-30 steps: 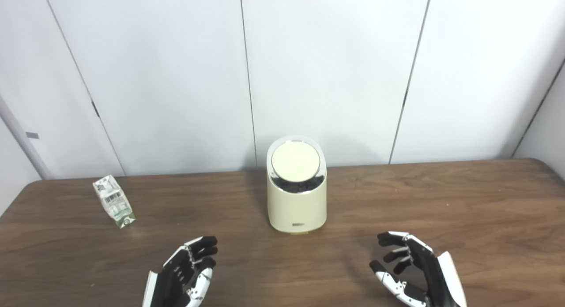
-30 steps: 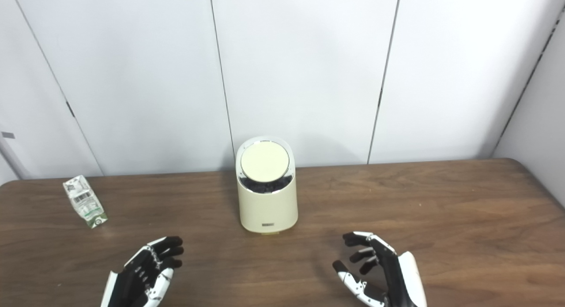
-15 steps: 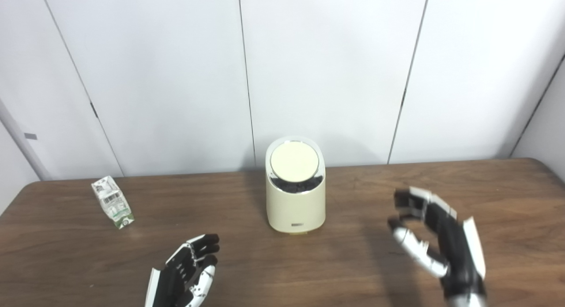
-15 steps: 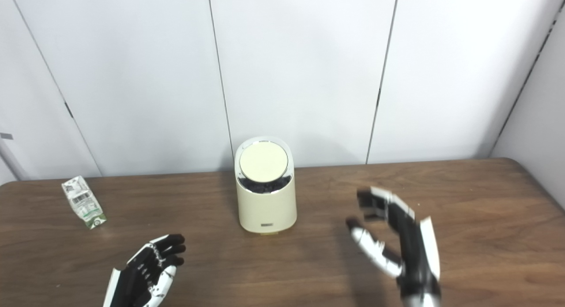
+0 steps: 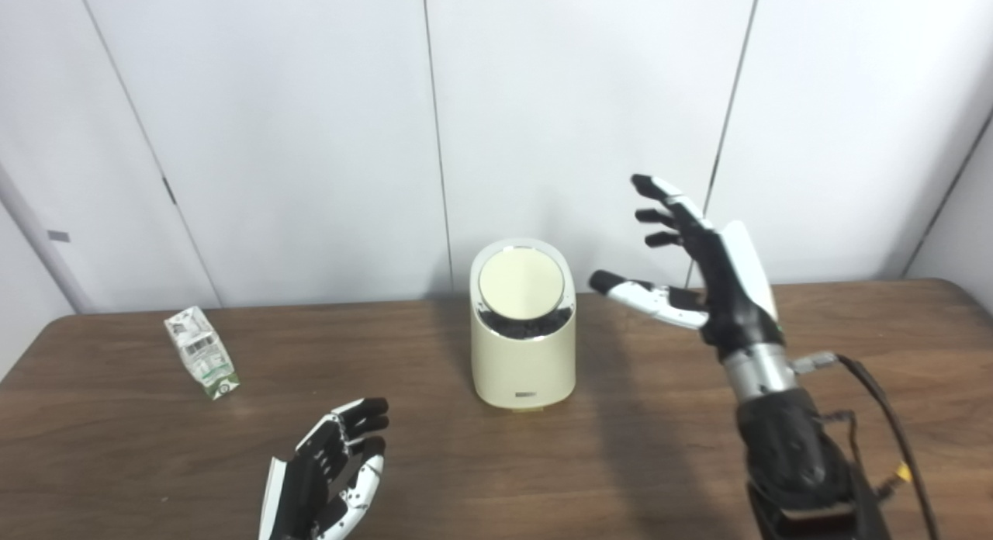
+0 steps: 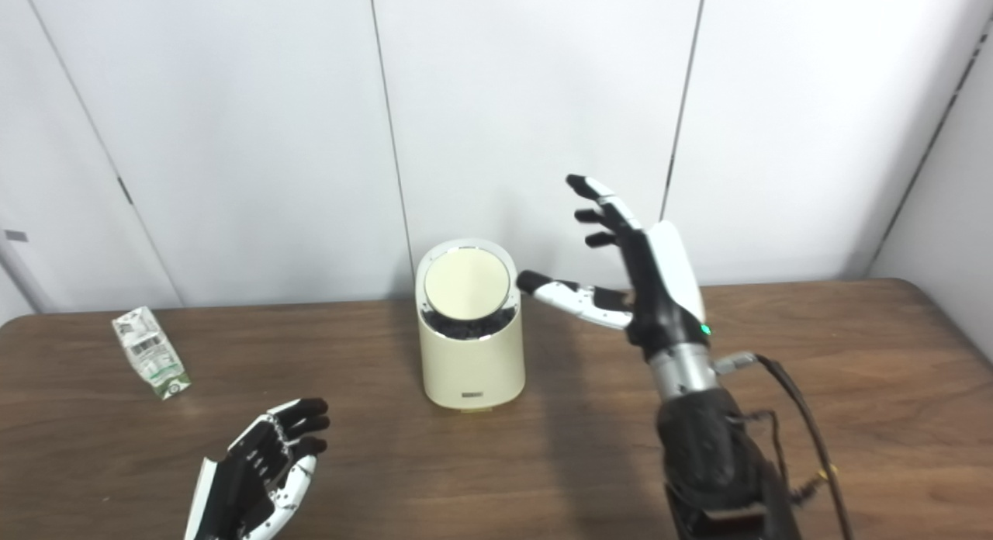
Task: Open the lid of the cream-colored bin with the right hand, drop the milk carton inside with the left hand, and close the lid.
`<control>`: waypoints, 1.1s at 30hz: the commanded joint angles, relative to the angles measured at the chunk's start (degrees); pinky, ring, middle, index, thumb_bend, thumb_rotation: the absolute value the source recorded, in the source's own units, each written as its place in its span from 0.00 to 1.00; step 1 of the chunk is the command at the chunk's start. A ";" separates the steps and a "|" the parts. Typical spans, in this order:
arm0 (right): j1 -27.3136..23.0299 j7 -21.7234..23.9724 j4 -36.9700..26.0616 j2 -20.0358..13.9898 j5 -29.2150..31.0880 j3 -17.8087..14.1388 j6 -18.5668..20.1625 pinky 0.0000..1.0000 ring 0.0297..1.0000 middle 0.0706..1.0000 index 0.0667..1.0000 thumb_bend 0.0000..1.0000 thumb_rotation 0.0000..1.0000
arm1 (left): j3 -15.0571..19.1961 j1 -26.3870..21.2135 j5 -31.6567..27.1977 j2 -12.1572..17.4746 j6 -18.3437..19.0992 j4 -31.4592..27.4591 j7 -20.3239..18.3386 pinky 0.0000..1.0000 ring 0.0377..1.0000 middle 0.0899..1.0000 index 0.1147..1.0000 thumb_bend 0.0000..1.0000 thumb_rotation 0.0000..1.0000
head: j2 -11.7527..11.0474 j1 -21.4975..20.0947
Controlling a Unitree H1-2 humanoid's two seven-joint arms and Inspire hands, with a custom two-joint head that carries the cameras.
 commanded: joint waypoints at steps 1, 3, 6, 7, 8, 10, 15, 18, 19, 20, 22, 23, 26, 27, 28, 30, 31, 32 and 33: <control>-5.29 0.21 0.99 -0.39 -1.61 0.50 0.47 0.80 0.91 0.95 0.93 0.75 0.50 | -0.41 0.00 0.96 -0.43 -2.26 0.99 0.73 0.65 0.72 0.73 0.70 0.21 0.23 | -0.01 -0.10; -7.29 0.46 3.75 -0.23 -1.57 0.87 1.05 0.83 0.92 0.97 0.94 0.76 0.49 | -0.55 0.26 0.46 -0.68 -2.14 0.89 0.61 0.66 0.72 0.73 0.70 0.21 0.22 | -0.05 -0.01; -9.87 -0.16 7.90 -0.23 -3.57 2.15 1.68 0.77 0.88 0.95 0.92 0.79 0.49 | -0.94 0.69 0.04 -0.85 -2.27 0.80 0.25 0.66 0.73 0.73 0.70 0.21 0.21 | -0.08 0.33; -10.40 -0.22 8.88 -0.15 -4.05 2.52 1.94 0.76 0.88 0.95 0.92 0.80 0.48 | -1.00 0.78 0.26 -0.91 -2.41 0.90 0.36 0.66 0.73 0.73 0.70 0.21 0.21 | -0.09 0.50; -10.77 -0.29 9.62 -0.05 -4.42 2.84 2.15 0.75 0.87 0.95 0.92 0.79 0.47 | -1.01 0.81 0.39 -0.96 -2.50 1.01 0.47 0.66 0.73 0.73 0.70 0.21 0.21 | -0.09 0.50; -11.26 -0.61 10.97 0.04 -5.16 3.42 2.33 0.70 0.84 0.94 0.92 0.80 0.45 | -1.13 0.98 0.65 -1.37 -2.76 1.10 0.82 0.66 0.73 0.73 0.70 0.21 0.21 | -0.04 1.07; -12.38 -2.06 14.82 0.25 -6.24 4.52 1.42 0.71 0.84 0.93 0.91 0.80 0.40 | -1.62 1.75 1.24 -2.04 -2.61 0.44 0.81 0.66 0.73 0.73 0.70 0.20 0.18 | 0.11 1.64; -12.91 -2.82 16.65 0.40 -6.52 5.04 0.92 0.72 0.86 0.93 0.90 0.80 0.39 | -1.90 2.25 1.26 -2.15 -2.76 0.00 0.73 0.67 0.73 0.74 0.70 0.20 0.18 | 0.36 1.88; -13.13 -3.18 17.46 0.42 -6.69 5.34 0.56 0.73 0.87 0.93 0.90 0.79 0.39 | -1.97 2.39 1.33 -2.25 -3.06 -0.05 0.86 0.67 0.73 0.74 0.70 0.21 0.18 | 0.47 1.88; -13.36 -3.55 18.33 0.48 -6.79 5.62 0.27 0.73 0.87 0.92 0.90 0.79 0.38 | -1.99 2.48 1.35 -2.36 -3.17 -0.09 0.96 0.66 0.73 0.73 0.70 0.21 0.17 | 0.47 1.88; -13.46 -4.02 19.35 0.64 -6.91 6.11 0.31 0.73 0.87 0.92 0.91 0.79 0.35 | -2.12 2.92 1.88 -2.63 -3.16 -0.50 1.16 0.65 0.72 0.73 0.69 0.21 0.19 | 0.34 2.06; -13.43 -4.15 19.54 0.67 -6.93 6.29 0.46 0.73 0.87 0.92 0.91 0.79 0.35 | -2.16 3.09 2.11 -2.71 -3.20 -0.64 1.22 0.65 0.72 0.73 0.69 0.21 0.19 | 0.34 2.06; -13.25 -5.08 20.64 1.18 -6.76 6.59 0.52 0.74 0.87 0.92 0.90 0.81 0.32 | -2.37 3.80 1.80 -3.04 -3.01 -1.49 1.07 0.65 0.72 0.73 0.69 0.21 0.19 | 0.00 2.41; -13.14 -5.41 20.98 1.24 -6.64 6.63 0.26 0.75 0.88 0.92 0.90 0.81 0.31 | -2.45 4.08 1.77 -3.10 -2.49 -2.04 1.00 0.65 0.72 0.73 0.69 0.21 0.18 | 0.10 2.48; -13.00 -5.69 21.26 1.24 -6.54 6.67 -0.02 0.75 0.88 0.92 0.90 0.82 0.30 | -2.50 4.38 1.60 -3.24 -1.82 -2.65 0.93 0.65 0.73 0.73 0.70 0.21 0.18 | 0.20 2.53; -12.79 -6.40 22.21 1.22 -6.77 6.91 -0.38 0.76 0.89 0.92 0.89 0.82 0.29 | -2.61 4.73 1.58 -3.34 -1.33 -3.34 0.87 0.66 0.73 0.73 0.70 0.20 0.15 | 0.26 2.60; -12.65 -6.64 22.47 1.20 -6.91 7.02 -0.38 0.77 0.89 0.92 0.89 0.83 0.29 | -2.69 4.90 1.61 -3.40 -1.33 -3.60 0.87 0.66 0.73 0.73 0.70 0.19 0.14 | 0.32 2.70; -12.50 -6.80 22.68 1.15 -7.05 7.15 -0.34 0.78 0.90 0.92 0.89 0.83 0.29 | -2.78 5.05 1.72 -3.45 -1.42 -3.80 0.89 0.66 0.73 0.73 0.70 0.19 0.13 | 0.40 2.79; -12.35 -6.93 22.91 1.10 -7.12 7.26 -0.33 0.78 0.90 0.92 0.89 0.83 0.28 | -2.87 5.13 1.88 -3.42 -1.70 -3.84 0.91 0.66 0.73 0.73 0.70 0.19 0.13 | 0.52 2.88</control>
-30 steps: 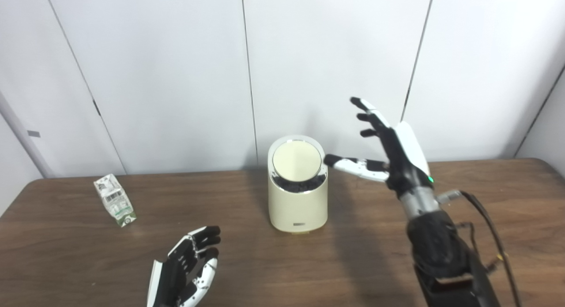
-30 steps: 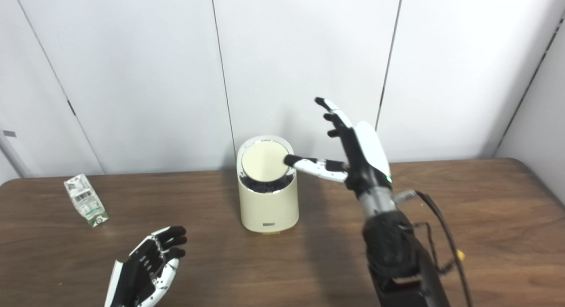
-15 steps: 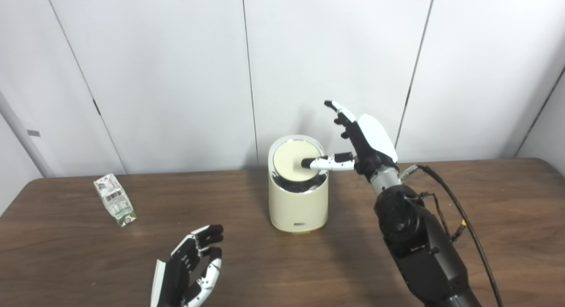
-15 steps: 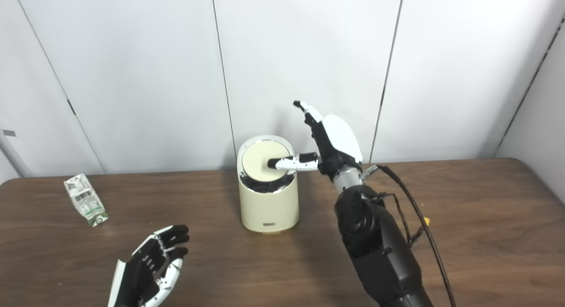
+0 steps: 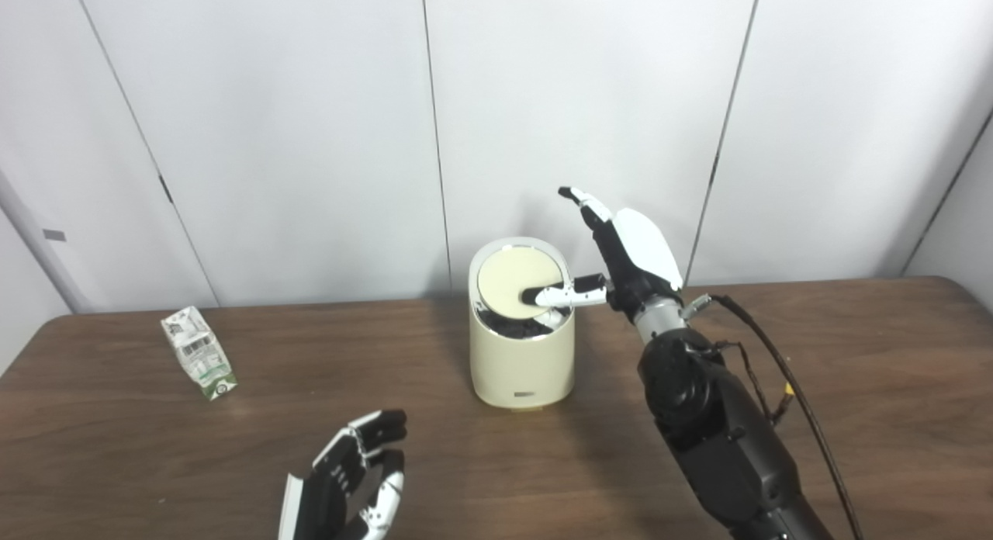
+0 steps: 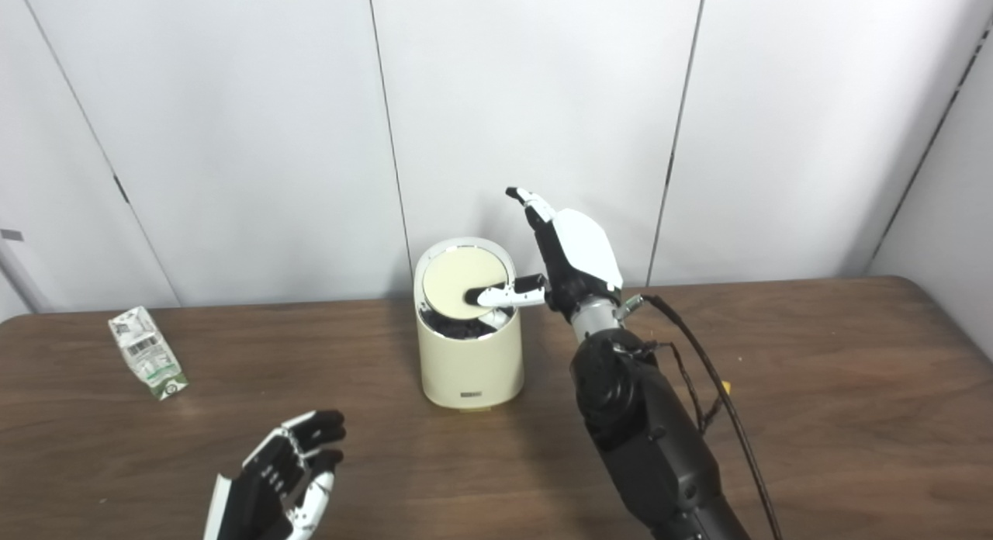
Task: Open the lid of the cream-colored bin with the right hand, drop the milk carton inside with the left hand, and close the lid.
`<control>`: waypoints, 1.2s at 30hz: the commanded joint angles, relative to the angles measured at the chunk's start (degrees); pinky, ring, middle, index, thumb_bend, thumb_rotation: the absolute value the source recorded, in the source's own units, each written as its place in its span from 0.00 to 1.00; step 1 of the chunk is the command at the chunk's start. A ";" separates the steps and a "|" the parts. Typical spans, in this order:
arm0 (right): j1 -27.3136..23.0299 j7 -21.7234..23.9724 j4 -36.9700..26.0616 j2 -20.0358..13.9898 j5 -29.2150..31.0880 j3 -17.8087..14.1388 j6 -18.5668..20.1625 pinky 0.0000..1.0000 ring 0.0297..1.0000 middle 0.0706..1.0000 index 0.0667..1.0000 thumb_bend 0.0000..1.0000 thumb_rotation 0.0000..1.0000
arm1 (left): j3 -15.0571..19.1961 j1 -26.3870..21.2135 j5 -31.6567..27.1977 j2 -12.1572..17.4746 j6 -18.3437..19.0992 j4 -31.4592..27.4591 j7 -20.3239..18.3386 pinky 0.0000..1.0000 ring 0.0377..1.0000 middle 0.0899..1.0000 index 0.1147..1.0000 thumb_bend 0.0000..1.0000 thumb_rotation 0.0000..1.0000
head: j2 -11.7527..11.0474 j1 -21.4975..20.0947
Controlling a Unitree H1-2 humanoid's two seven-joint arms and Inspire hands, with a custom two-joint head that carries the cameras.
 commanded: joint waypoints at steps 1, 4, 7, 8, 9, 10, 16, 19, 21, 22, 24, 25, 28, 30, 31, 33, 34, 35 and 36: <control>-1.96 -1.05 -0.01 -0.14 -0.85 0.52 -1.16 0.79 0.90 0.92 0.89 0.84 0.27 | -0.34 0.74 0.19 -0.38 -0.56 -0.46 0.33 0.66 0.72 0.73 0.70 0.19 0.12 | 0.23 0.09; -1.72 -1.70 0.66 -0.26 -0.93 0.80 -1.41 0.80 0.91 0.92 0.89 0.87 0.24 | -0.45 1.03 0.36 -0.71 0.43 -1.34 0.37 0.65 0.72 0.72 0.69 0.19 0.15 | 0.58 0.11; -1.59 -1.59 0.58 -0.72 -1.54 1.24 -1.12 0.83 0.91 0.93 0.89 0.90 0.22 | -0.70 1.26 0.56 -0.81 1.26 -2.37 0.23 0.65 0.72 0.72 0.69 0.19 0.17 | 0.98 0.16; -1.59 -1.56 0.56 -0.90 -1.97 1.47 -0.88 0.84 0.91 0.93 0.89 0.91 0.21 | -0.76 1.25 0.77 -0.79 1.23 -2.45 0.27 0.66 0.72 0.72 0.70 0.19 0.17 | 0.98 0.16; -1.58 -1.47 0.52 -1.09 -2.30 1.69 -0.67 0.84 0.91 0.93 0.89 0.92 0.20 | -0.83 1.23 1.18 -0.77 1.25 -2.54 0.35 0.66 0.72 0.72 0.69 0.19 0.17 | 0.98 0.16; -1.53 -1.44 0.51 -1.27 -2.56 1.88 -0.58 0.84 0.92 0.93 0.90 0.93 0.19 | -0.88 1.23 1.33 -0.83 1.42 -2.70 0.39 0.66 0.72 0.72 0.69 0.19 0.18 | 1.08 0.15; -1.35 -1.72 0.71 -2.19 -4.81 3.37 0.16 0.84 0.91 0.94 0.90 0.95 0.12 | -1.16 1.23 1.36 -1.20 2.49 -3.45 0.50 0.65 0.72 0.72 0.70 0.19 0.17 | 0.87 0.19; -1.25 -2.21 1.33 -2.22 -4.94 3.58 0.08 0.85 0.91 0.94 0.90 0.96 0.08 | -1.07 1.17 1.32 -1.27 2.40 -3.11 0.69 0.65 0.72 0.72 0.70 0.20 0.15 | 0.70 -0.01; -1.32 -2.22 1.52 -2.38 -5.23 3.88 0.47 0.85 0.92 0.94 0.91 0.96 0.07 | -1.00 1.11 0.95 -1.31 2.36 -2.92 0.67 0.64 0.71 0.72 0.70 0.19 0.14 | 0.63 -0.25; -1.44 -2.12 1.57 -2.47 -5.43 4.01 0.79 0.85 0.92 0.94 0.91 0.96 0.07 | -0.99 0.95 0.77 -1.27 2.09 -2.66 0.64 0.65 0.72 0.72 0.70 0.19 0.13 | 0.80 -0.28; -1.64 -2.12 1.76 -2.58 -5.75 4.15 1.15 0.85 0.91 0.94 0.91 0.96 0.07 | -1.01 0.69 0.75 -1.17 1.70 -2.29 0.61 0.65 0.71 0.72 0.69 0.19 0.13 | 0.89 -0.25; -1.76 -2.12 1.91 -2.66 -5.94 4.22 1.29 0.84 0.91 0.94 0.91 0.96 0.06 | -1.01 0.59 0.98 -1.12 1.59 -2.15 0.68 0.65 0.71 0.72 0.70 0.19 0.14 | 0.80 -0.24; -2.11 -1.89 2.32 -2.81 -6.20 4.14 1.65 0.84 0.90 0.94 0.91 0.96 0.05 | -0.96 0.31 1.48 -0.98 1.24 -1.74 0.84 0.65 0.71 0.72 0.70 0.18 0.15 | 0.83 -0.22; -2.22 -1.47 2.25 -2.86 -6.20 4.07 1.93 0.84 0.91 0.94 0.91 0.96 0.03 | -0.94 0.16 1.07 -0.94 1.60 -1.82 0.67 0.65 0.72 0.72 0.70 0.19 0.16 | 0.76 -0.23; -2.24 -1.42 2.26 -2.87 -6.19 4.07 1.94 0.83 0.91 0.94 0.91 0.95 0.03 | -0.91 0.05 1.01 -0.91 1.62 -1.78 0.65 0.65 0.72 0.72 0.70 0.19 0.17 | 0.76 -0.29; -2.24 -1.43 2.30 -2.92 -6.25 4.14 1.88 0.83 0.91 0.94 0.91 0.95 0.02 | -0.85 -0.13 1.13 -0.79 1.44 -1.56 0.69 0.65 0.72 0.72 0.70 0.19 0.17 | 0.76 -0.32; -2.24 -1.44 2.35 -2.94 -6.36 4.21 1.90 0.83 0.91 0.94 0.91 0.95 0.02 | -0.81 -0.25 1.48 -0.74 1.20 -1.39 0.85 0.65 0.72 0.72 0.70 0.19 0.17 | 0.76 -0.30; -2.21 -1.37 2.38 -2.97 -6.42 4.27 1.95 0.83 0.90 0.94 0.91 0.95 0.02 | -0.76 -0.32 1.56 -0.78 1.17 -1.33 0.95 0.64 0.71 0.72 0.69 0.19 0.17 | 0.76 -0.29; -2.15 -1.34 2.43 -2.98 -6.35 4.28 1.90 0.83 0.90 0.93 0.90 0.95 0.02 | -0.73 -0.38 1.56 -0.81 1.24 -1.33 0.99 0.64 0.71 0.72 0.69 0.19 0.17 | 0.77 -0.29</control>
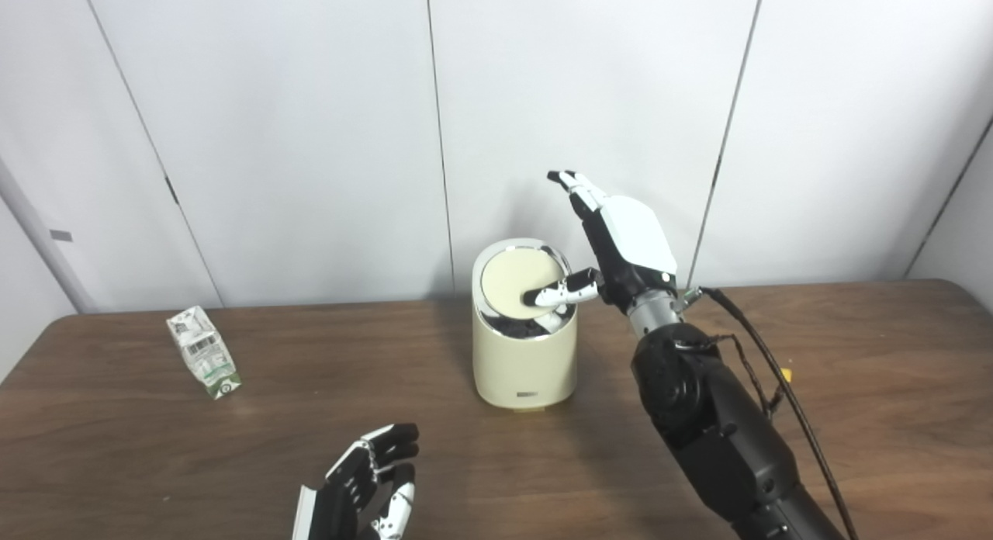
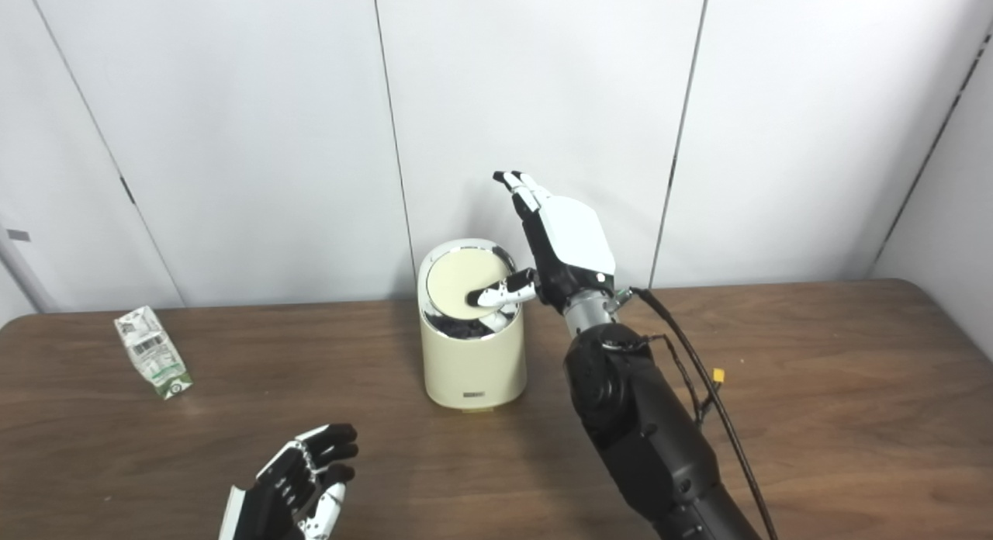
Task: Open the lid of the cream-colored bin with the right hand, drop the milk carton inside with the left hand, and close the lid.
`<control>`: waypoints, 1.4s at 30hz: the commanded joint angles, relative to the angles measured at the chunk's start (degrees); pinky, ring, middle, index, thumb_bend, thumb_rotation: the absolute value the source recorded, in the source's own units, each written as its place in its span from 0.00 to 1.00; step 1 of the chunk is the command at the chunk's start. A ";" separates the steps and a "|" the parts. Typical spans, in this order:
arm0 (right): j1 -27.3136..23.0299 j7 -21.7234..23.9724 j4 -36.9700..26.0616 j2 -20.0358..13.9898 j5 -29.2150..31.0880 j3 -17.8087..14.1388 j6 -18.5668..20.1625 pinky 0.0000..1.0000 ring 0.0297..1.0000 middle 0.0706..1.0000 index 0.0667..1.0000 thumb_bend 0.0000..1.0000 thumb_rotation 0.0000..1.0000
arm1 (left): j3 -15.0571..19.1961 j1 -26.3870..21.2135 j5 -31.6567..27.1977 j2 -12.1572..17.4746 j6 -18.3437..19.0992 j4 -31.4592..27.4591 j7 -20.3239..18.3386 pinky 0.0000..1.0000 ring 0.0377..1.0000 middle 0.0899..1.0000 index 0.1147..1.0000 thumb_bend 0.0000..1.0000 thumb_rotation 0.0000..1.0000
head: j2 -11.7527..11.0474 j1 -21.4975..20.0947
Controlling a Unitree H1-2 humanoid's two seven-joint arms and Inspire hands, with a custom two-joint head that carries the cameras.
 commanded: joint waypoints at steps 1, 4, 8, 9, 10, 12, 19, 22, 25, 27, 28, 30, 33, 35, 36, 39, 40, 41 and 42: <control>-0.48 1.51 1.86 -1.58 -2.05 0.19 2.71 0.83 0.90 0.93 0.90 0.95 0.01 | -0.01 -1.19 0.02 -0.08 -2.37 -0.38 0.60 0.64 0.71 0.72 0.69 0.19 0.17 | 0.06 -0.02; -0.11 1.32 1.91 -1.33 -0.64 -0.39 1.76 0.82 0.90 0.93 0.90 0.94 0.05 | -0.03 -1.36 -0.21 0.11 -2.83 -0.08 0.46 0.64 0.71 0.72 0.69 0.19 0.16 | 0.08 -0.10; 0.72 1.21 1.27 -1.07 2.22 -1.49 -0.21 0.85 0.92 0.95 0.92 0.84 0.44 | 0.16 -1.72 -0.36 0.21 -3.04 0.43 0.56 0.64 0.71 0.72 0.69 0.20 0.16 | -0.09 -0.34; 0.81 1.19 1.12 -1.04 2.59 -1.65 -0.55 0.86 0.93 0.95 0.92 0.82 0.55 | 0.22 -1.84 -0.41 0.30 -2.94 0.57 0.52 0.64 0.71 0.72 0.69 0.20 0.17 | -0.17 -0.39; 0.92 1.34 0.81 -1.05 2.94 -1.83 -0.73 0.86 0.93 0.95 0.92 0.81 0.63 | 0.25 -1.88 -0.54 0.37 -2.71 0.61 0.41 0.64 0.72 0.72 0.69 0.20 0.17 | -0.17 -0.39; 1.10 1.84 -0.01 -1.12 3.68 -2.20 -0.88 0.88 0.94 0.95 0.92 0.81 0.78 | 0.28 -1.98 -0.81 0.51 -2.63 0.75 0.24 0.64 0.72 0.72 0.70 0.20 0.18 | -0.23 -0.45; 1.68 2.74 -1.98 -1.43 5.19 -3.23 -1.45 0.87 0.95 0.95 0.93 0.81 0.95 | 0.48 -2.78 -0.79 0.92 -3.47 2.20 0.30 0.65 0.72 0.72 0.69 0.20 0.19 | -0.58 -0.88; 2.10 3.54 -3.51 -1.47 6.07 -3.88 -1.05 0.87 0.95 0.96 0.94 0.81 0.96 | 0.48 -3.09 -0.98 1.14 -4.02 2.85 0.15 0.65 0.72 0.72 0.70 0.20 0.19 | -0.76 -1.00; 2.63 4.90 -6.76 -0.97 7.00 -4.85 0.48 0.86 0.94 0.96 0.94 0.82 0.96 | 0.50 -3.32 -1.03 1.30 -4.05 3.09 0.13 0.65 0.72 0.72 0.69 0.20 0.19 | -0.90 -1.20; 3.10 5.69 -9.68 -0.57 7.24 -5.29 1.35 0.84 0.93 0.96 0.94 0.84 0.97 | 0.49 -3.48 -1.18 1.40 -3.84 3.14 0.06 0.65 0.72 0.72 0.69 0.20 0.18 | -1.00 -1.30; 3.22 5.90 -10.49 -0.45 7.31 -5.40 1.51 0.83 0.93 0.96 0.94 0.85 0.98 | 0.50 -3.58 -1.23 1.46 -3.79 3.21 0.04 0.65 0.72 0.72 0.69 0.20 0.17 | -1.05 -1.33; 3.53 6.48 -12.87 -0.21 7.17 -5.61 2.10 0.81 0.92 0.96 0.94 0.88 1.00 | 0.56 -3.83 -1.33 1.48 -3.75 3.43 0.07 0.65 0.72 0.72 0.69 0.20 0.16 | -1.20 -1.38; 4.18 7.13 -16.54 0.10 7.32 -6.18 2.96 0.81 0.92 0.96 0.94 0.91 1.00 | 0.58 -4.11 -1.31 1.64 -3.76 3.64 0.00 0.65 0.72 0.72 0.69 0.19 0.15 | -1.35 -1.45; 4.75 7.27 -18.61 0.32 7.46 -6.67 3.19 0.81 0.92 0.96 0.95 0.92 1.00 | 0.57 -4.24 -1.12 1.77 -3.89 3.77 0.02 0.65 0.72 0.72 0.69 0.19 0.15 | -1.43 -1.49; 5.08 7.26 -19.58 0.51 7.66 -6.98 3.30 0.81 0.92 0.96 0.94 0.92 1.00 | 0.61 -4.37 -1.05 1.83 -4.06 3.95 0.06 0.65 0.72 0.72 0.69 0.19 0.15 | -1.56 -1.60; 6.45 7.22 -22.83 1.09 9.12 -8.22 3.11 0.82 0.92 0.96 0.95 0.91 1.00 | 0.72 -4.67 -1.30 2.01 -4.33 4.40 0.07 0.65 0.72 0.72 0.69 0.19 0.14 | -1.71 -1.76; 7.04 7.38 -24.14 1.19 9.52 -8.61 3.12 0.82 0.93 0.96 0.95 0.90 1.00 | 0.77 -4.79 -1.51 2.12 -4.35 4.56 0.00 0.65 0.72 0.72 0.69 0.19 0.14 | -1.76 -1.91; 7.62 7.65 -25.50 1.26 9.89 -8.95 3.28 0.82 0.93 0.97 0.95 0.89 1.00 | 0.81 -4.87 -1.61 2.18 -4.32 4.65 -0.02 0.65 0.72 0.72 0.69 0.20 0.14 | -1.76 -1.91; 7.99 7.87 -26.36 1.31 10.10 -9.17 3.38 0.82 0.93 0.97 0.95 0.89 1.00 | 0.83 -4.90 -1.65 2.22 -4.28 4.68 -0.02 0.65 0.72 0.73 0.69 0.20 0.14 | -1.76 -1.91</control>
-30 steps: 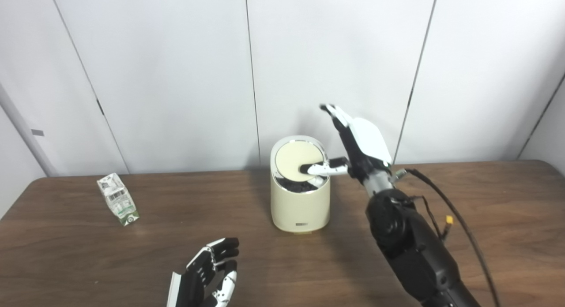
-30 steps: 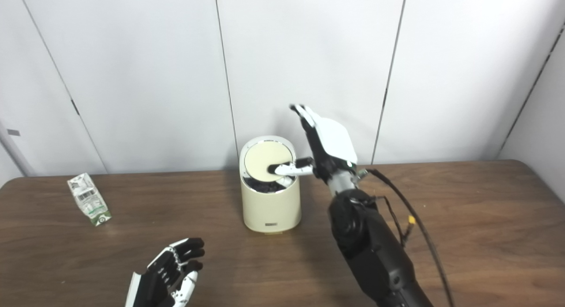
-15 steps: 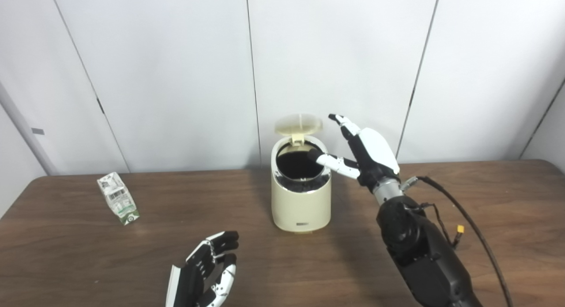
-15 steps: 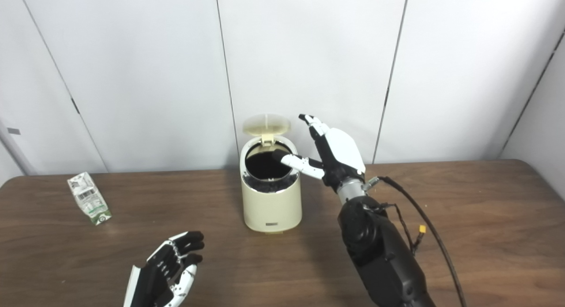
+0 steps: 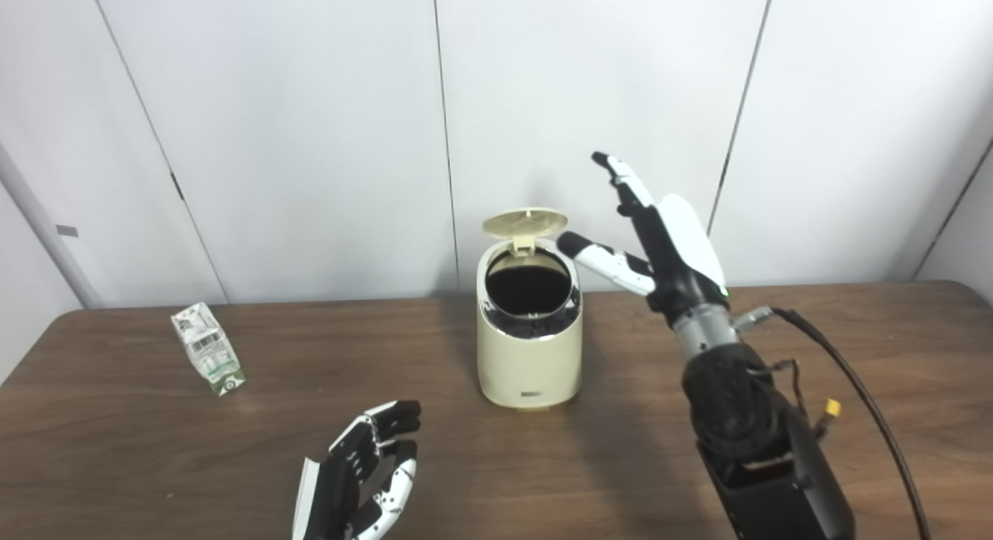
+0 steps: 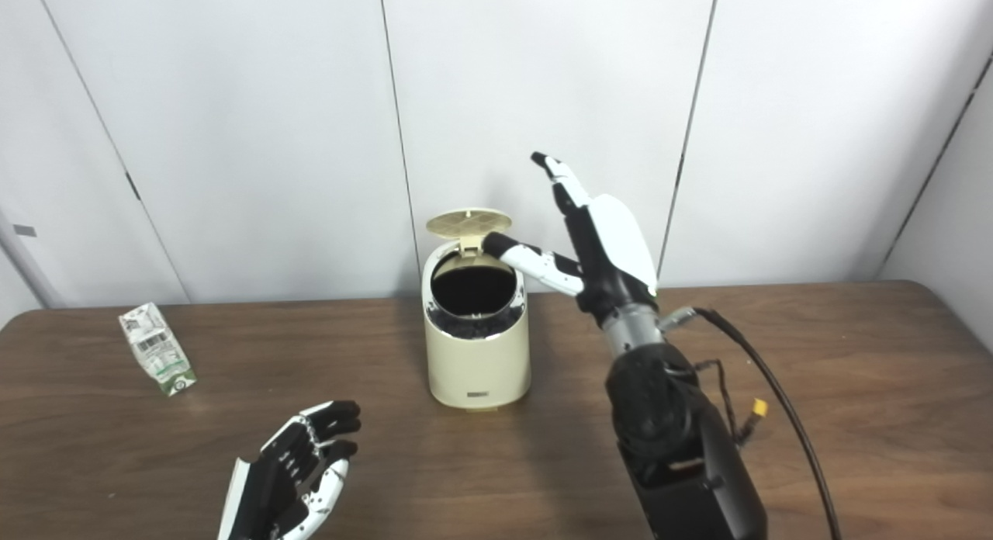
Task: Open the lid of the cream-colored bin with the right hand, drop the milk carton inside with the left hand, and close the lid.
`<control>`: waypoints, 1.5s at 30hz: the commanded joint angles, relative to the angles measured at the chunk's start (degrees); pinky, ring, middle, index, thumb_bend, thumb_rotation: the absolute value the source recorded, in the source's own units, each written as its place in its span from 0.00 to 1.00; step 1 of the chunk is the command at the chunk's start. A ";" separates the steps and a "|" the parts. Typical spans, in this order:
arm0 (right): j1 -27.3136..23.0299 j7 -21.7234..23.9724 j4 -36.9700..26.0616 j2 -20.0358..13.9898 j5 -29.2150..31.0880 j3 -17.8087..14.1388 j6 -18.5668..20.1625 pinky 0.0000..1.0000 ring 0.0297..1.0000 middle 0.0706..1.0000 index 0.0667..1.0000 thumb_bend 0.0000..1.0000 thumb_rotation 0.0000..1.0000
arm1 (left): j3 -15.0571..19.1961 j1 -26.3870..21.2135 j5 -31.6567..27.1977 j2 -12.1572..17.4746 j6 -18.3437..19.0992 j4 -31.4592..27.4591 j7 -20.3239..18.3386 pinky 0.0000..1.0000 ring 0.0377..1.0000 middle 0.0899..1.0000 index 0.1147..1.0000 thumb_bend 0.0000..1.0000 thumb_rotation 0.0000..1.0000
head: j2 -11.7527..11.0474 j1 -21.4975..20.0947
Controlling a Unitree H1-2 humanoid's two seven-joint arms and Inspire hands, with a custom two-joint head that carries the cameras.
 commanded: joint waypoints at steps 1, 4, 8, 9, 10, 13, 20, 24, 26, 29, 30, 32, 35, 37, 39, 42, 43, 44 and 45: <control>-0.72 -0.06 -4.72 0.49 1.59 -1.45 -0.65 0.82 0.93 0.97 0.95 0.89 1.00 | 0.28 -0.42 -0.30 0.44 -2.28 1.20 0.18 0.65 0.72 0.73 0.69 0.20 0.14 | 0.03 -0.01; 3.33 -0.74 -9.27 1.05 3.89 -3.09 -2.12 0.76 0.90 0.94 0.93 0.74 0.94 | 0.34 -0.53 -0.07 0.75 -2.55 1.34 0.25 0.65 0.72 0.72 0.69 0.19 0.14 | -0.01 0.10; 10.10 -4.80 -11.95 2.50 5.27 -4.60 -7.68 0.70 0.83 0.85 0.85 0.40 0.73 | 0.51 -0.52 -0.54 0.99 -2.59 1.25 0.10 0.65 0.72 0.73 0.69 0.20 0.14 | -0.01 -0.11; 11.43 -5.71 -12.23 2.94 5.71 -4.91 -9.02 0.68 0.79 0.81 0.81 0.34 0.62 | 0.54 -0.50 -0.70 1.08 -2.67 1.23 0.02 0.65 0.72 0.73 0.69 0.20 0.15 | 0.00 -0.13; 13.60 -6.99 -12.55 3.64 6.55 -5.45 -10.72 0.67 0.78 0.80 0.80 0.31 0.58 | 0.65 -0.48 -0.92 1.07 -2.65 1.24 0.02 0.65 0.72 0.73 0.69 0.20 0.15 | 0.04 -0.19; 17.98 -8.86 -12.09 4.53 9.17 -6.55 -15.79 0.62 0.71 0.74 0.73 0.25 0.36 | 0.85 -0.37 -1.17 1.13 -2.39 1.13 0.05 0.65 0.72 0.72 0.69 0.21 0.17 | 0.11 0.10; 29.27 -10.58 -7.35 4.10 13.81 -8.21 -26.97 0.56 0.65 0.67 0.67 0.24 0.29 | 1.10 -0.16 -1.08 1.56 -2.42 0.85 0.03 0.64 0.72 0.72 0.69 0.21 0.16 | 0.26 -0.25; 32.30 -11.18 -4.77 4.28 14.30 -8.59 -30.45 0.54 0.63 0.65 0.65 0.25 0.26 | 1.27 -0.15 -1.62 1.90 -2.55 0.99 -0.18 0.63 0.71 0.72 0.69 0.22 0.14 | 0.36 -0.30; 33.29 -11.17 -3.91 4.51 15.26 -8.68 -31.53 0.55 0.64 0.66 0.66 0.25 0.24 | 1.35 -0.06 -1.55 2.12 -2.26 0.80 -0.16 0.63 0.71 0.72 0.69 0.22 0.16 | 0.51 -0.33; 34.28 -11.10 -2.70 4.66 16.13 -8.90 -32.47 0.56 0.65 0.67 0.67 0.25 0.23 | 1.50 0.07 -1.74 2.25 -1.94 0.51 -0.10 0.64 0.72 0.72 0.69 0.22 0.16 | 0.66 -0.29; 34.46 -11.15 -2.41 4.70 15.89 -9.00 -32.48 0.57 0.65 0.67 0.67 0.25 0.24 | 1.54 0.07 -1.74 2.30 -2.03 0.50 -0.08 0.64 0.71 0.72 0.69 0.22 0.16 | 0.66 -0.29; 34.65 -11.43 -1.91 4.75 14.65 -9.18 -32.22 0.57 0.66 0.68 0.68 0.25 0.26 | 1.62 0.11 -1.60 2.43 -2.13 0.39 -0.04 0.64 0.71 0.72 0.69 0.22 0.16 | 0.80 -0.35; 34.68 -11.68 -0.96 4.80 14.08 -9.42 -32.50 0.57 0.66 0.68 0.68 0.24 0.24 | 1.80 0.20 -1.79 2.42 -2.09 0.21 0.02 0.64 0.71 0.72 0.69 0.22 0.18 | 1.00 -0.54; 34.71 -11.63 -0.53 4.83 14.40 -9.55 -32.76 0.58 0.66 0.68 0.67 0.24 0.23 | 1.87 0.40 -1.86 2.34 -1.82 -0.20 0.00 0.64 0.71 0.72 0.69 0.22 0.18 | 1.12 -0.61; 34.75 -11.37 0.02 4.92 15.59 -9.71 -32.95 0.58 0.66 0.67 0.67 0.25 0.22 | 1.87 0.65 -1.97 2.28 -1.74 -0.61 -0.11 0.64 0.71 0.72 0.69 0.22 0.18 | 1.35 -0.38; 34.85 -11.13 0.60 4.85 16.54 -9.79 -33.62 0.58 0.67 0.68 0.67 0.25 0.20 | 1.84 1.01 -1.59 2.30 -1.91 -0.98 -0.07 0.64 0.71 0.72 0.69 0.22 0.17 | 1.54 -0.12; 34.87 -11.19 0.74 4.84 16.48 -9.82 -33.80 0.58 0.66 0.68 0.67 0.25 0.21 | 1.82 1.13 -1.52 2.32 -2.04 -1.09 -0.06 0.64 0.71 0.72 0.69 0.22 0.18 | 1.60 -0.08; 34.82 -11.23 0.93 4.83 16.41 -9.85 -33.94 0.58 0.66 0.68 0.67 0.25 0.22 | 1.80 1.18 -1.53 2.36 -2.21 -1.10 -0.08 0.64 0.71 0.72 0.69 0.22 0.18 | 1.60 -0.08; 34.85 -11.24 0.91 4.84 16.27 -9.89 -33.91 0.58 0.66 0.68 0.67 0.25 0.24 | 1.79 1.29 -1.58 2.36 -2.27 -1.22 -0.10 0.64 0.71 0.72 0.69 0.22 0.18 | 1.70 -0.06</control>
